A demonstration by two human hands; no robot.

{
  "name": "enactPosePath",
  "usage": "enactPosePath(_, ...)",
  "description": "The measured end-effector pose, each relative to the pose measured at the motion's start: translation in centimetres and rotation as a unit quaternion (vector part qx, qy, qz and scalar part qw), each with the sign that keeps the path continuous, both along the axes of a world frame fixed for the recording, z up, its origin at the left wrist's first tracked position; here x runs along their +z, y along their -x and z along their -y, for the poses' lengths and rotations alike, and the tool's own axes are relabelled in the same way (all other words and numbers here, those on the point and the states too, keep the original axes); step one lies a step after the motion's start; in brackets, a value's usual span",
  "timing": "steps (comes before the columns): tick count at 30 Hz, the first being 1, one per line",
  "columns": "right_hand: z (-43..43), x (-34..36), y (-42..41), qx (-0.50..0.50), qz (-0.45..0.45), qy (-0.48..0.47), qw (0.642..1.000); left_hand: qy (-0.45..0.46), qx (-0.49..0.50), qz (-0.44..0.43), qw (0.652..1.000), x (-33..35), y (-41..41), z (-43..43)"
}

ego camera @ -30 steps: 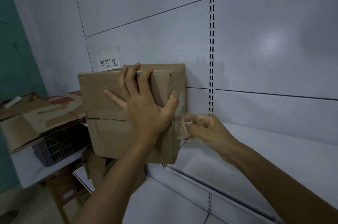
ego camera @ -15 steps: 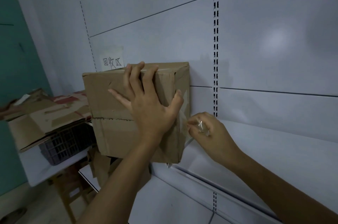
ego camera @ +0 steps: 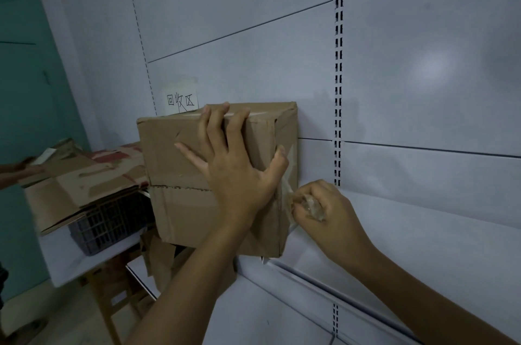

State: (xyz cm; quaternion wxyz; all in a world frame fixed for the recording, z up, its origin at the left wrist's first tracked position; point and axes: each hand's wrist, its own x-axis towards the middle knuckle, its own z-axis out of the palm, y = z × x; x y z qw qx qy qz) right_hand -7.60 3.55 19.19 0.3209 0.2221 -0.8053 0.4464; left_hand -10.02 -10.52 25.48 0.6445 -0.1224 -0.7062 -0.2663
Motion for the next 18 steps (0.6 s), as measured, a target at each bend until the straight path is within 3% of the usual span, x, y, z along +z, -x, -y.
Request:
enactPosePath(3, -0.6, 0.6, 0.1, -0.036, -0.021, -0.064, 0.997, 0.0, -0.001, 0.005, 1.0, 0.1, 0.0, 0.0)
enactPosePath(6, -2.6, 2.6, 1.2, -0.124, -0.098, -0.204, 0.966, 0.006, 0.0, 0.011, 1.0, 0.1, 0.0, 0.0)
enactPosePath(8, -3.3, 3.5, 2.0, -0.146, -0.109, -0.235, 0.955, 0.009, 0.003, 0.016, 1.0, 0.1, 0.0, 0.1)
enactPosePath(14, -3.1, 1.4, 3.0, -0.174, -0.096, -0.173, 0.965, 0.008, 0.016, 0.018, 1.0, 0.1, -0.1, 0.2)
enactPosePath(16, -5.0, 1.5, 3.7, -0.246, -0.057, -0.14, 0.957, 0.007, 0.013, 0.022, 1.0, 0.1, -0.2, 0.3)
enactPosePath(18, -8.5, 1.7, 4.2, -0.339, 0.032, -0.038, 0.94, 0.003, 0.007, 0.022, 1.0, 0.0, -0.1, 0.5)
